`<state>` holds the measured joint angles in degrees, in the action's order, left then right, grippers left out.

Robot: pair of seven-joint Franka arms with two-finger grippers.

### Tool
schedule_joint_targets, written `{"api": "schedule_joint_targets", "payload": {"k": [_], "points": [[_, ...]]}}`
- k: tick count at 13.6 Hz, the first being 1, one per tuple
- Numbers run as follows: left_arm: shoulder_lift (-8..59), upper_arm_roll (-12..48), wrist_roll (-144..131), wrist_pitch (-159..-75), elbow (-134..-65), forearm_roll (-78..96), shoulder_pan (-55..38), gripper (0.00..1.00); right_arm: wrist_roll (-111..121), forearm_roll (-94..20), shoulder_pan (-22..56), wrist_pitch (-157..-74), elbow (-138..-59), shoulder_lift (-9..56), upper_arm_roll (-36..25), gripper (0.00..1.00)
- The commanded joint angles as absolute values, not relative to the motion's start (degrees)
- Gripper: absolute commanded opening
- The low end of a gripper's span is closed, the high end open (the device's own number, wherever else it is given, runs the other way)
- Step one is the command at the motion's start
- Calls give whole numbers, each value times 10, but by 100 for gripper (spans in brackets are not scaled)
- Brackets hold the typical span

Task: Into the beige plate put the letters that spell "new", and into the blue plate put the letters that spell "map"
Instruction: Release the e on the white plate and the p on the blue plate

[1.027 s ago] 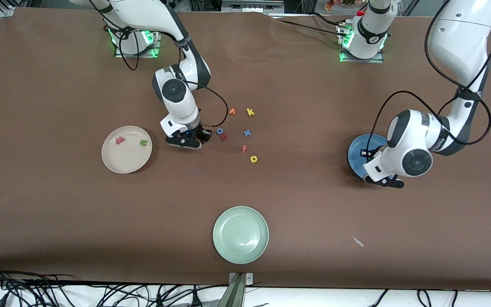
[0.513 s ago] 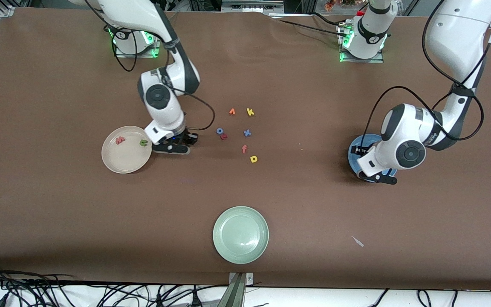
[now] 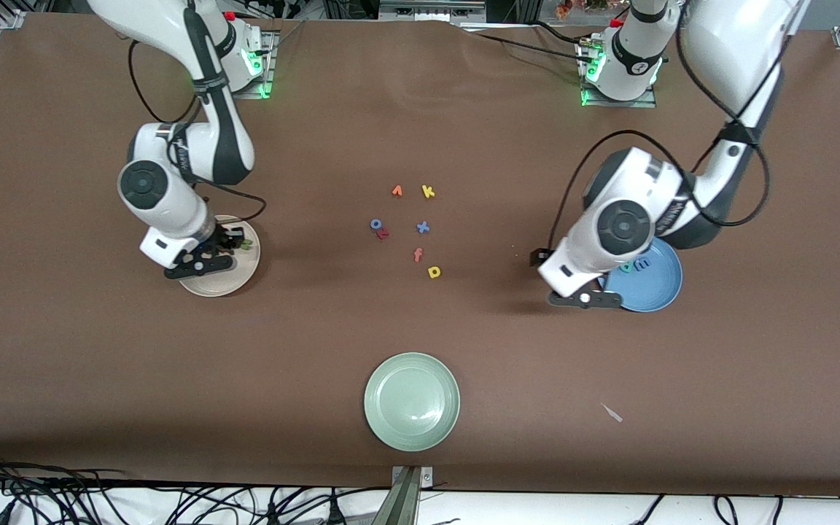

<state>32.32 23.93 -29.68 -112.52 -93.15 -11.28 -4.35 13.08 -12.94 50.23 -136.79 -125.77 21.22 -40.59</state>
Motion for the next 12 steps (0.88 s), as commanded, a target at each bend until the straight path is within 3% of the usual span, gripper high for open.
{"api": "schedule_joint_targets", "payload": {"k": [1, 3, 4, 8, 12], "points": [[417, 233, -345, -1117, -831, -110, -108, 100, 153, -140, 510, -1373, -1300, 172, -415, 24], [460, 233, -395, -1119, -775, -110, -150, 100, 152, -141, 510, -1373, -1299, 172, -415, 50], [479, 230, -414, -1119, -738, -110, -175, 100, 152, -141, 510, -1369, -1296, 171, -416, 55], [565, 229, -476, -1147, -635, -111, -218, 100, 141, -141, 510, -1363, -1276, 171, -419, 58], [577, 213, -594, -1164, -644, -112, -243, 98, 81, -141, 511, -1259, -1182, 174, -417, 58]]}}
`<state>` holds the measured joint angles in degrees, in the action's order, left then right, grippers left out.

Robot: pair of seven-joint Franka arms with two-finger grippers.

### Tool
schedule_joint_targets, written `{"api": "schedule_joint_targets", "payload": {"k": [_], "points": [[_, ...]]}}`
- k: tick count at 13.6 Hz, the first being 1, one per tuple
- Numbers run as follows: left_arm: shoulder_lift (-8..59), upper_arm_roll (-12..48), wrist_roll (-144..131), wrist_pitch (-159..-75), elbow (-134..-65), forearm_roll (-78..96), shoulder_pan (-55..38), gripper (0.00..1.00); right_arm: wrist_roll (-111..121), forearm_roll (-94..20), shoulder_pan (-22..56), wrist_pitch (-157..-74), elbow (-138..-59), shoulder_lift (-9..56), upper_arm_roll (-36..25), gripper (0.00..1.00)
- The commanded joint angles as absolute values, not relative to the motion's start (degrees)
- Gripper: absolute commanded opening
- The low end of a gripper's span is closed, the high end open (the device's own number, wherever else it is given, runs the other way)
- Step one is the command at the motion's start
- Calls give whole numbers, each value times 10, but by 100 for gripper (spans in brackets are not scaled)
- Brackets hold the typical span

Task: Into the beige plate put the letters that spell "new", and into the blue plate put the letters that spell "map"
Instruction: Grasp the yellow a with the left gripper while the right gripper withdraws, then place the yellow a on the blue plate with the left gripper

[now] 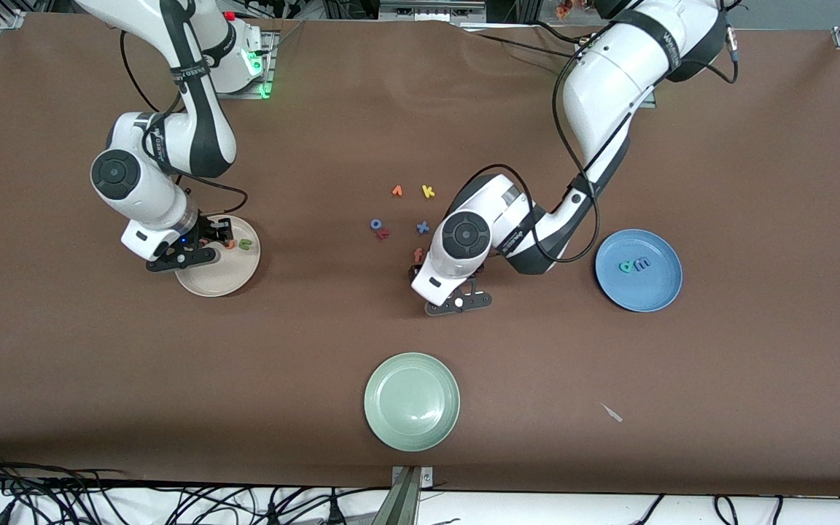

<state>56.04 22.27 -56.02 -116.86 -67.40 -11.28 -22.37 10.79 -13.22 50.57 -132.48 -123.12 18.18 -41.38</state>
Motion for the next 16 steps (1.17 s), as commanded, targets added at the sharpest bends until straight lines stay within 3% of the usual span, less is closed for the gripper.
{"api": "schedule_joint_targets", "payload": {"k": [1, 5, 10, 12, 14, 15, 16], "points": [[577, 212, -596, -1164, -656, -114, -244, 94, 72, -141, 512, -1225, -1154, 177, -417, 58], [574, 212, -597, -1191, -686, -120, -254, 77, 60, -127, 512, -1114, -1051, 178, -417, 58], [577, 207, -589, -1212, -693, -121, -256, 71, 37, -74, 514, -975, -892, 192, -417, 60], [577, 207, -589, -1222, -708, -140, -256, 59, 37, -60, 505, -959, -876, 179, -408, 65], [577, 208, -594, -1223, -711, -146, -255, 42, 37, -30, 422, -951, -876, 136, -323, 69], [574, 208, -597, -1220, -714, -146, -255, 27, 35, -22, 354, -945, -878, 117, -254, 69], [573, 208, -597, -1218, -714, -146, -252, 22, 32, -22, 274, -929, -877, 100, -176, 72]]}}
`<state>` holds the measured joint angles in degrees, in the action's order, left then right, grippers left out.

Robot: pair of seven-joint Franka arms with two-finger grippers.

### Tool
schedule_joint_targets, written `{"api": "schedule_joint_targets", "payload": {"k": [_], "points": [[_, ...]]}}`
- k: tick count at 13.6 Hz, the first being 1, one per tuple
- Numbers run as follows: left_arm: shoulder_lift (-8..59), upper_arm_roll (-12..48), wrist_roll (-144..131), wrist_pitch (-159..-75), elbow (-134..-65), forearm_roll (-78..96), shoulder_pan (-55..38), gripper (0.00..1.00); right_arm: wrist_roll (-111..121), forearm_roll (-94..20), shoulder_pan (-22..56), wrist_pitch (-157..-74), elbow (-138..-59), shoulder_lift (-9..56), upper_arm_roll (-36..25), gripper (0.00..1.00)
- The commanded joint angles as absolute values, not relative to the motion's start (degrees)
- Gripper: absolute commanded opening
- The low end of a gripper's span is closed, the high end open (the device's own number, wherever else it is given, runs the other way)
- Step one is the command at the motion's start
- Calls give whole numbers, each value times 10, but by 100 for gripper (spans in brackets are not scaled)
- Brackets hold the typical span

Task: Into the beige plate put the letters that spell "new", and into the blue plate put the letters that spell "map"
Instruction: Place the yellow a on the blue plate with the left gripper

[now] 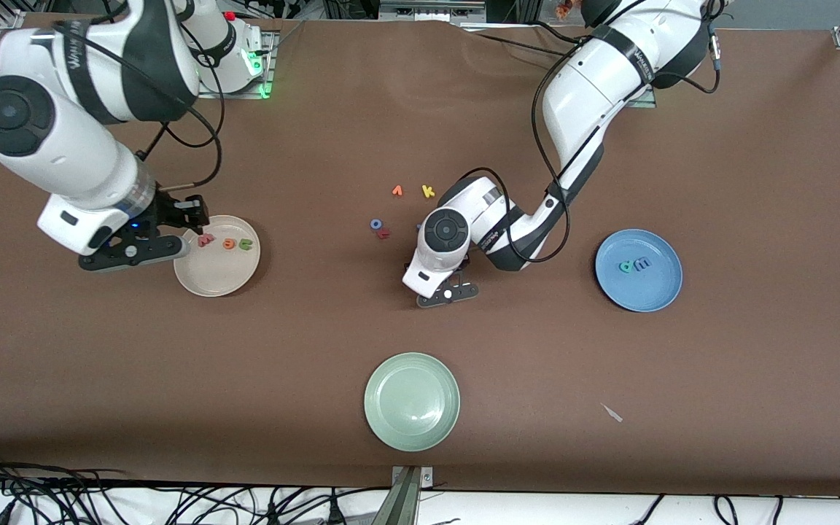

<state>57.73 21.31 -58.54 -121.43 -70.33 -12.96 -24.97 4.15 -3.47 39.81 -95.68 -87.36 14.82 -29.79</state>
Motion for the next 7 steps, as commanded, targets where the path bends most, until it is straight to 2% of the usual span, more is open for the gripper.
{"api": "schedule_joint_targets", "payload": {"k": [1, 3, 4, 7], "points": [[571, 208, -597, -1218, -714, -146, -252, 16, 31, -20, 196, -923, -879, 87, -103, 75], [567, 210, -592, -1214, -714, -146, -249, 16, 31, -21, 114, -922, -893, 54, -28, 84], [556, 210, -590, -1203, -714, -146, -245, 16, 29, -22, 90, -923, -910, 34, -5, 93], [511, 215, -514, -1109, -712, -145, -209, 16, 26, -23, 73, -925, -963, -22, 8, 96]]}}
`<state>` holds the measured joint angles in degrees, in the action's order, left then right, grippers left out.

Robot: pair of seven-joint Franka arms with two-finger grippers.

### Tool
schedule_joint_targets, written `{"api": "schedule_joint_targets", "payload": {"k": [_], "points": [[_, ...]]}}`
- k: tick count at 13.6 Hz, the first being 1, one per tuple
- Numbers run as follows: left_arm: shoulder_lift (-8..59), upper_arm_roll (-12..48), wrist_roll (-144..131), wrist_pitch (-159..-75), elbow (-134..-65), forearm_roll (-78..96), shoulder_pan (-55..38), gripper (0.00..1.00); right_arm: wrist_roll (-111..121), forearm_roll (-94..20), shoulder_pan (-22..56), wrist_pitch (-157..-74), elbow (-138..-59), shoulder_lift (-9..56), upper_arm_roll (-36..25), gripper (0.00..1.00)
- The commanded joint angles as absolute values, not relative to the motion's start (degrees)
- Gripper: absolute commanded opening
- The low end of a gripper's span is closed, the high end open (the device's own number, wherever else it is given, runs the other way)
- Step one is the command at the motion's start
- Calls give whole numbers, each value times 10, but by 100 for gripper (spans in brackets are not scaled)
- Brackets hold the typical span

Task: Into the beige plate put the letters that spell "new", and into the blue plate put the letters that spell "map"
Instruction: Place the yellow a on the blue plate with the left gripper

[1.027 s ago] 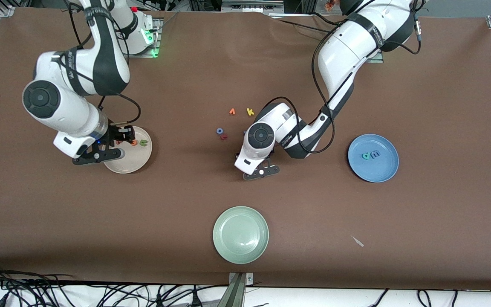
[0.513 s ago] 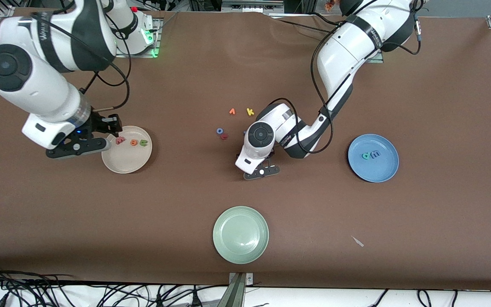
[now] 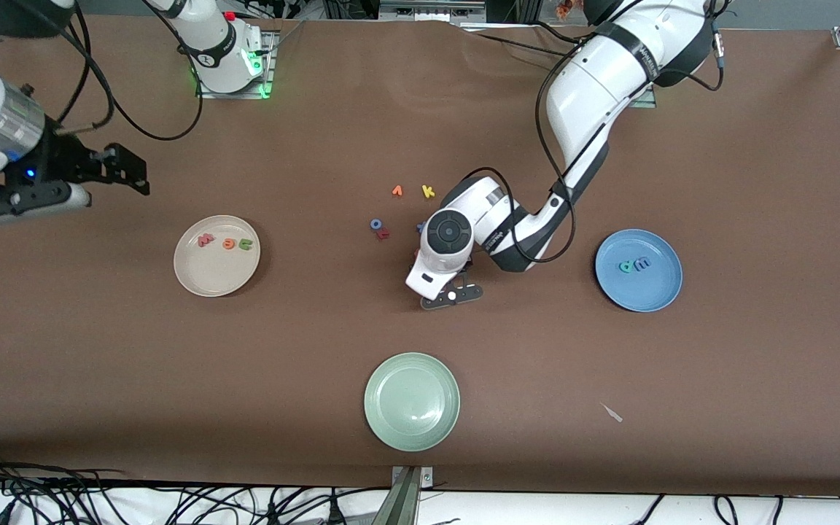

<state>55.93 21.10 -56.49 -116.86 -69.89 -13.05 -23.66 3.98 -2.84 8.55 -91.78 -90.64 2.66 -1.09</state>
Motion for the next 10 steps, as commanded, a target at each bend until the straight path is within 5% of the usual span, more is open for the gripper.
{"api": "schedule_joint_targets", "payload": {"k": [1, 8, 10], "points": [[492, 214, -477, -1076, -712, -144, -198, 16, 25, -23, 73, -927, -965, -20, 8, 99], [401, 218, -153, -903, -716, -143, -53, 16, 25, -23, 69, -930, -934, 6, 4, 100], [368, 220, -77, -892, -763, -146, 1, 16, 23, -23, 69, -930, -913, 7, 4, 100]]}}
